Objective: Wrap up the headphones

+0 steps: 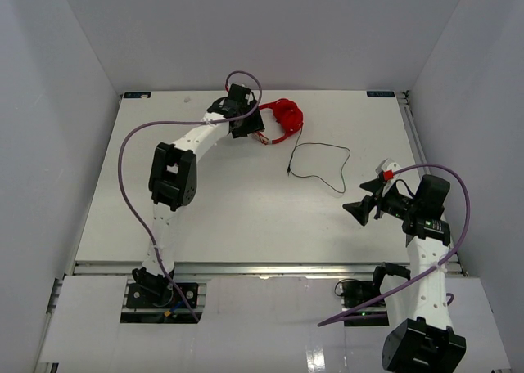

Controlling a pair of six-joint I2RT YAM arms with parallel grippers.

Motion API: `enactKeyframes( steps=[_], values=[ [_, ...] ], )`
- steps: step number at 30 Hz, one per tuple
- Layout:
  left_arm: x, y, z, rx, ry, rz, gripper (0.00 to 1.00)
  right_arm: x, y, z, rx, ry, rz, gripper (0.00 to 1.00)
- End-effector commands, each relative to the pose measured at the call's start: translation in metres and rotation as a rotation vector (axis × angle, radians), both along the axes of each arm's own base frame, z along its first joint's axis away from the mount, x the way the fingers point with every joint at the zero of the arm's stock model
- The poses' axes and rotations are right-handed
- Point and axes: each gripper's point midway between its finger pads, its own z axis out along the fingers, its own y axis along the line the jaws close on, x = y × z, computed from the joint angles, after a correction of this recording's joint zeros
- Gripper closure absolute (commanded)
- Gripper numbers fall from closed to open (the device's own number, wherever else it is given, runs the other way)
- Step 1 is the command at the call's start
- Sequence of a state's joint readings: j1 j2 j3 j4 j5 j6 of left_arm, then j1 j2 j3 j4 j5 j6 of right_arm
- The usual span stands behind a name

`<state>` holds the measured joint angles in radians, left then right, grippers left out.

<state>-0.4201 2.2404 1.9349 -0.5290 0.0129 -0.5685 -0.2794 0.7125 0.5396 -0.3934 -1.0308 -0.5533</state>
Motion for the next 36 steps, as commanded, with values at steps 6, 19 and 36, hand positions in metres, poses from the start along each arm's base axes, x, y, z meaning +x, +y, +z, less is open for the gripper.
enactKeyframes(
  steps=[6,19,36],
  values=[
    [0.043,-0.003,-0.015,0.056,-0.025,0.080,0.29,0.000,0.001,0.004,0.006,-0.020,0.013,0.09],
    [0.062,-0.019,-0.066,0.162,-0.079,0.091,0.46,0.001,0.001,0.005,0.011,-0.018,0.011,0.09],
    [0.096,-0.026,-0.036,-0.086,-0.191,0.124,0.30,-0.001,0.003,0.007,0.024,-0.020,0.026,0.09]
  ],
)
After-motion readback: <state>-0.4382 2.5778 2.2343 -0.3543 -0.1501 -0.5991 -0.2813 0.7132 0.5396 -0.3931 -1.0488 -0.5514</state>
